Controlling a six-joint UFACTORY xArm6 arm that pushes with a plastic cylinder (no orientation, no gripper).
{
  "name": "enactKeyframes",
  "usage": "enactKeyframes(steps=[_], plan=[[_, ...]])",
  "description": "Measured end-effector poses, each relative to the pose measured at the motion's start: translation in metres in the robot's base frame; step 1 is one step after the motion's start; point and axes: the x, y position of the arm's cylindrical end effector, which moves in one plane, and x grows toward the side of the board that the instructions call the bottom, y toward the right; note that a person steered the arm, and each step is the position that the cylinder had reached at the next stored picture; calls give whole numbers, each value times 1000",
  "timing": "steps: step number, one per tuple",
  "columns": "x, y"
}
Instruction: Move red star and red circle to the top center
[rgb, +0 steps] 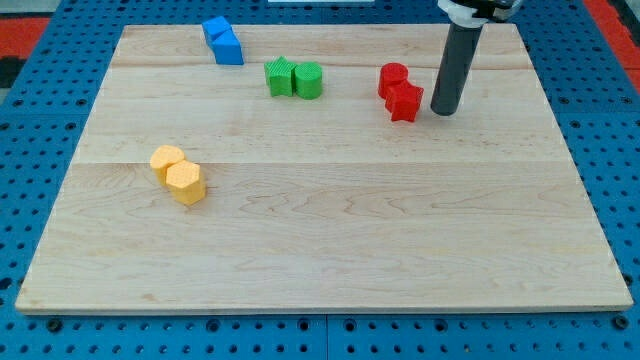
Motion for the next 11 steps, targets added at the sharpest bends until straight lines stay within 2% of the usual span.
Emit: enactKeyframes(steps=[3, 4, 6, 7, 8, 9, 11], plan=[[9, -28], [4, -48], [-23, -46], [16, -46], [11, -47], [-11, -59], [-60, -126]])
